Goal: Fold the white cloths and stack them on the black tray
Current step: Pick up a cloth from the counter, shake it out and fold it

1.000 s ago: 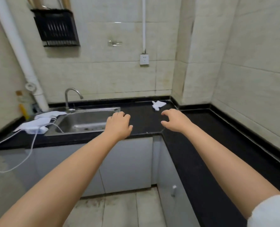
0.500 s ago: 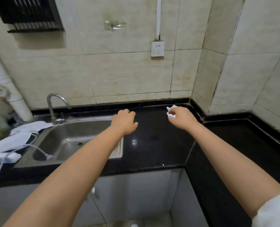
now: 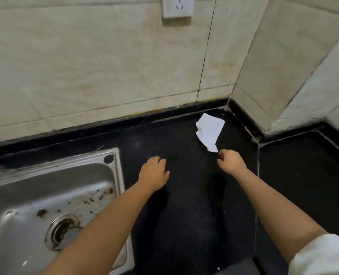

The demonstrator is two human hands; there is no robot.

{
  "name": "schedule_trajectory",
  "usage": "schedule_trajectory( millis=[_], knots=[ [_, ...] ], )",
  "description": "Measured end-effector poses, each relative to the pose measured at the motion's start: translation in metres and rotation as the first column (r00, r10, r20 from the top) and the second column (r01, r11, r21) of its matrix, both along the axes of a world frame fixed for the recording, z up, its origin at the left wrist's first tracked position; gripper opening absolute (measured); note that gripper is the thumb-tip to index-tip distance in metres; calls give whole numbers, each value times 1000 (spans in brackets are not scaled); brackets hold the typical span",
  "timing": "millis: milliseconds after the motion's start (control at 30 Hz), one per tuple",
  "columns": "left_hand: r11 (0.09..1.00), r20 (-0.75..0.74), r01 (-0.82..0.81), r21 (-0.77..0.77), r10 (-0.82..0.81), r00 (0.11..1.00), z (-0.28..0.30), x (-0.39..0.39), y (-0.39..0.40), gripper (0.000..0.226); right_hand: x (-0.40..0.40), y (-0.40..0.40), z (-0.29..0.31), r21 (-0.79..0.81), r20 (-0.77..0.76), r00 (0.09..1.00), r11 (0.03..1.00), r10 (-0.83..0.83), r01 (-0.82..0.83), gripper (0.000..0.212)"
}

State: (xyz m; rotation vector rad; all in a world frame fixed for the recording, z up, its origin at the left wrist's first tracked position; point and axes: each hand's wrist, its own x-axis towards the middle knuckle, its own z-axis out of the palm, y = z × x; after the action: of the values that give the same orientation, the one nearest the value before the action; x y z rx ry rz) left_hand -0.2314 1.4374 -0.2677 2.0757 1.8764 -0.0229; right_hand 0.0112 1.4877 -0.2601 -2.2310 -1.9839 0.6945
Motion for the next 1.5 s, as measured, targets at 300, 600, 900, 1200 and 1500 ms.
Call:
schedule_trajectory(
  millis=[300,600,900,1200,1500],
  knots=[
    [978,-70,29,-207,-44,997,-76,-1,25,69,0,53,-64,65,88,995,997,-52,46,44],
    [986,-70,17,-167,-29,997,-82,1,21,67,16,56,-53,358,-90,995,934,47,-12,16],
    [995,-91,53,-83,-61,994,-63,19,18,67,55,-58,39,317,-397,907,906,-143,282,10],
    [491,7,746,450,-837,547,6,201,-88,59,128,-217,77,93,-322,817,843,-478,530,12],
    [495,441,853,163,-810,386,26,340,-190,20,212,-379,97,29,-301,650,674,-698,738,11]
  ],
)
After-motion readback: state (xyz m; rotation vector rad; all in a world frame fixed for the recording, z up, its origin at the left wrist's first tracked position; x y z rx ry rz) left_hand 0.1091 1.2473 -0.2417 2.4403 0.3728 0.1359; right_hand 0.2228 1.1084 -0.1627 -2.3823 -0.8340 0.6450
